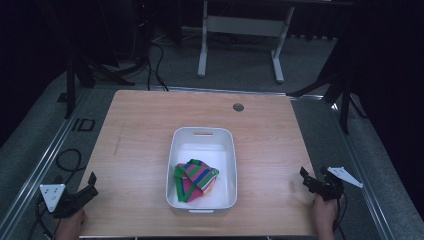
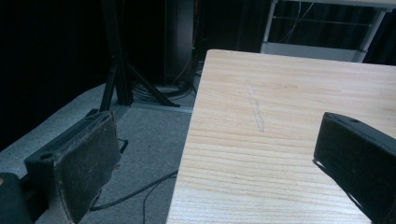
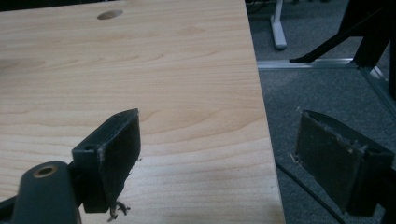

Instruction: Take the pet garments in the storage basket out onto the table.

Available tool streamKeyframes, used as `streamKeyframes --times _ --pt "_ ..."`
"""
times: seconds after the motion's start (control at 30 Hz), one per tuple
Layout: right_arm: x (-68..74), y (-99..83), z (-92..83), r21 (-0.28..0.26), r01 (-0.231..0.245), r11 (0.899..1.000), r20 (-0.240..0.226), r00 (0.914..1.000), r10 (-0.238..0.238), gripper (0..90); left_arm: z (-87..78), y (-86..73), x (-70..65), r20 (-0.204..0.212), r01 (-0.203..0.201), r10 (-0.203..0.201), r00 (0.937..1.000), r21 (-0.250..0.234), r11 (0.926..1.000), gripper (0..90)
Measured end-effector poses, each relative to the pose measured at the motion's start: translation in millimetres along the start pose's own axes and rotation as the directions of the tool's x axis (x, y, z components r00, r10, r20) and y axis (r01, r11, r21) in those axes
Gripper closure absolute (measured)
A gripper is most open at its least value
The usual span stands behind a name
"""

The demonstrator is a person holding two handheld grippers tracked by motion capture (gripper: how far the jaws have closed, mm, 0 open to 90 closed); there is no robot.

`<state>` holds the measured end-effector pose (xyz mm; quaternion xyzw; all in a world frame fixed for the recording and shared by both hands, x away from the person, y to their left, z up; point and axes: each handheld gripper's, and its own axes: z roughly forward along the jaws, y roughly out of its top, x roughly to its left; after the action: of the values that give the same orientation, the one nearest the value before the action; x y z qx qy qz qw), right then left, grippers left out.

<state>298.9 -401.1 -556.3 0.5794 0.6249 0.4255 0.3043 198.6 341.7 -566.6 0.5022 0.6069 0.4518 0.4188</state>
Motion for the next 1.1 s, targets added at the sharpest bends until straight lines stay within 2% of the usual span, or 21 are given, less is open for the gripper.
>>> streamKeyframes --times 0.13,0.17,0.43,0.53,0.6,0.67,0.73,0.87,0.9,0.93,1.0,1.1 --pt "0.9 0.4 1.2 0.021 0.008 1.0 -0.001 1.0 -0.008 14.4 0.1 0.0 -0.1 0.0 -0.001 0.001 1.0 0.002 1.0 1.0" --pt "1.5 0.5 1.7 0.032 0.022 0.999 -0.004 0.9998 -0.022 14.4 0.3 0.2 0.3 0.009 -0.001 0.001 1.0 0.008 1.0 0.9" --pt "3.3 1.6 4.9 0.07 0.071 0.995 -0.071 0.9953 -0.066 14.5 0.5 0.2 -0.2 0.01 -0.007 0.007 0.9999 0.013 0.9999 1.0" --pt "1.0 2.1 6.6 0.102 0.068 0.992 -0.154 0.9867 -0.052 14.9 0.5 0.2 0.0 0.013 -0.007 0.007 0.9999 0.015 0.9999 1.0" --pt "1.4 2.1 8.2 0.142 0.102 0.985 -0.201 0.9769 -0.072 15.0 0.5 0.2 0.1 0.015 -0.006 0.006 0.9999 0.015 0.9999 1.0" --pt "1.7 2.1 8.2 0.151 0.113 0.982 -0.21 0.9745 -0.08 15.0 0.5 0.2 0.1 0.015 -0.006 0.006 0.9999 0.016 0.9999 0.9" --pt "2.2 4.5 9.4 0.18 0.137 0.974 -0.275 0.9578 -0.084 15.3 0.6 0.2 0.3 0.019 -0.005 0.005 0.9998 0.017 0.9998 1.0" --pt "6.8 7.2 13.9 0.241 0.23 0.943 -0.367 0.9209 -0.131 15.1 0.7 0.4 0.6 0.021 -0.003 0.002 0.9998 0.021 0.9998 1.0" --pt "6.8 7.2 13.9 0.241 0.23 0.943 -0.367 0.9209 -0.131 15.1 0.7 0.4 0.6 0.021 -0.003 0.002 0.9998 0.021 0.9998 1.0" --pt "8.5 7.6 15.8 0.252 0.264 0.931 -0.417 0.8977 -0.141 15.1 0.9 0.4 0.5 0.023 -0.001 0.001 0.9997 0.021 0.9998 1.0" --pt "11.1 8.2 17.1 0.257 0.299 0.919 -0.444 0.8813 -0.162 15.1 1.0 0.4 0.4 0.025 -0.002 0.001 0.9997 0.022 0.9998 0.9" --pt "14.7 10.1 17.9 0.251 0.33 0.91 -0.478 0.8597 -0.18 15.1 0.9 0.6 0.7 0.028 -0.005 0.004 0.9996 0.026 0.9996 1.0"
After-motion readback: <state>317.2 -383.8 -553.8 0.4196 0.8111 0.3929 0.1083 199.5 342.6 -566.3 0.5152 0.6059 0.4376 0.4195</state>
